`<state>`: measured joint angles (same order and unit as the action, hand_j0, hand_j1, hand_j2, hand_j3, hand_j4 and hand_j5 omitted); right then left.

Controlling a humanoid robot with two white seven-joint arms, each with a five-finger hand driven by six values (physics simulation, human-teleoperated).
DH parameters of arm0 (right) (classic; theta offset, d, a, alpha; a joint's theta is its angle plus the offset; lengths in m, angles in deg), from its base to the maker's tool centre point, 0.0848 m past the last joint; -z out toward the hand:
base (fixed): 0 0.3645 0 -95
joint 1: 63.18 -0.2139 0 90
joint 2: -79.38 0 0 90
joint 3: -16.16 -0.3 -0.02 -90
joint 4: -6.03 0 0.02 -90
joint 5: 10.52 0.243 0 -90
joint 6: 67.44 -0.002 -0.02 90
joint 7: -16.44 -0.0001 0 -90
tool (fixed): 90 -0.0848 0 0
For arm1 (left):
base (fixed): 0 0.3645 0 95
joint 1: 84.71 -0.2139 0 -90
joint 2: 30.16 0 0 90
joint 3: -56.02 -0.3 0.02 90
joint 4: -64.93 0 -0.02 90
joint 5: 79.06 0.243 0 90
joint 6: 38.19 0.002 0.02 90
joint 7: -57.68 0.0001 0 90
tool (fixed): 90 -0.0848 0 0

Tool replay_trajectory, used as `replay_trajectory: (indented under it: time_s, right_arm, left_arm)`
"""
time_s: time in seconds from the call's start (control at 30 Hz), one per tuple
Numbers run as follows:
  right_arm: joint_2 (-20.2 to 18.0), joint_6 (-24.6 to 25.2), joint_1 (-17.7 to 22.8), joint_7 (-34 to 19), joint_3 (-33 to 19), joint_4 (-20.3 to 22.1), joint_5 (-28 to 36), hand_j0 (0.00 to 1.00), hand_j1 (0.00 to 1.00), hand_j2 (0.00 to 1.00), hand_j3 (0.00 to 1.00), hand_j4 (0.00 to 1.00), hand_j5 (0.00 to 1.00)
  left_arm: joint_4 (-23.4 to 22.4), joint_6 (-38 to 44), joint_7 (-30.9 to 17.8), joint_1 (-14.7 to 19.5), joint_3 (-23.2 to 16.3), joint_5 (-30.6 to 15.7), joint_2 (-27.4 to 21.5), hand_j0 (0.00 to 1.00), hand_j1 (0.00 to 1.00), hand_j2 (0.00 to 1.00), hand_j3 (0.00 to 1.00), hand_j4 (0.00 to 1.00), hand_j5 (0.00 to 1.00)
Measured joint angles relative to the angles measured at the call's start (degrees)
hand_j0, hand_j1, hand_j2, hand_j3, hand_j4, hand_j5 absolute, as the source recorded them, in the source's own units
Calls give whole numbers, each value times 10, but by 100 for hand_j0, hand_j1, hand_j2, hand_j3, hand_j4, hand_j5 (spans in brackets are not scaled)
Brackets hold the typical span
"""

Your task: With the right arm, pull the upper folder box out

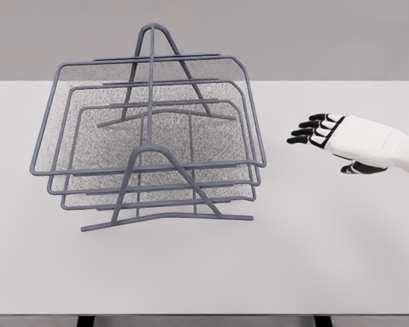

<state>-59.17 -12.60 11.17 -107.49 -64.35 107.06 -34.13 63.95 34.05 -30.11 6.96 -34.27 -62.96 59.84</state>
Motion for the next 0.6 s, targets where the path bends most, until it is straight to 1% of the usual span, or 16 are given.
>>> replay_trajectory:
  time_s: [0.03,0.07,0.1,0.13,0.23,0.3,0.37,0.4,0.47,0.6]
  right_arm:
    - [9,0,-6,-1,-3,0,2,100,100,100,100,100,100]
    - [19,1,-49,-4,-4,-2,4,100,100,100,100,100,100]
    - [36,1,-88,-6,0,-7,11,100,100,100,100,100,100]
    - [53,1,-122,-7,12,-12,17,100,100,100,100,100,100]
    - [93,1,-184,-9,61,-30,27,100,100,100,100,100,100]
    - [105,0,-192,-10,94,-39,29,100,100,100,100,100,100]
    - [111,0,-205,-11,121,-43,30,100,100,100,100,100,100]
    - [111,0,-205,-11,131,-45,30,100,100,100,100,100,100]
    - [102,0,-205,-11,147,-46,31,100,100,100,100,100,100]
    - [71,0,-202,-11,171,-46,30,100,100,100,100,100,100]
  left_arm:
    - [0,0,0,0,0,0,0,100,100,100,100,100,100]
    - [0,0,0,0,0,0,0,100,100,100,100,100,100]
    - [0,0,0,0,0,0,0,100,100,100,100,100,100]
    - [0,0,0,0,0,0,0,100,100,100,100,100,100]
    - [0,0,0,0,0,0,0,100,100,100,100,100,100]
    - [0,0,0,0,0,0,0,100,100,100,100,100,100]
    - [0,0,0,0,0,0,0,100,100,100,100,100,100]
    - [0,0,0,0,0,0,0,100,100,100,100,100,100]
    - [0,0,0,0,0,0,0,100,100,100,100,100,100]
    - [0,0,0,0,0,0,0,100,100,100,100,100,100]
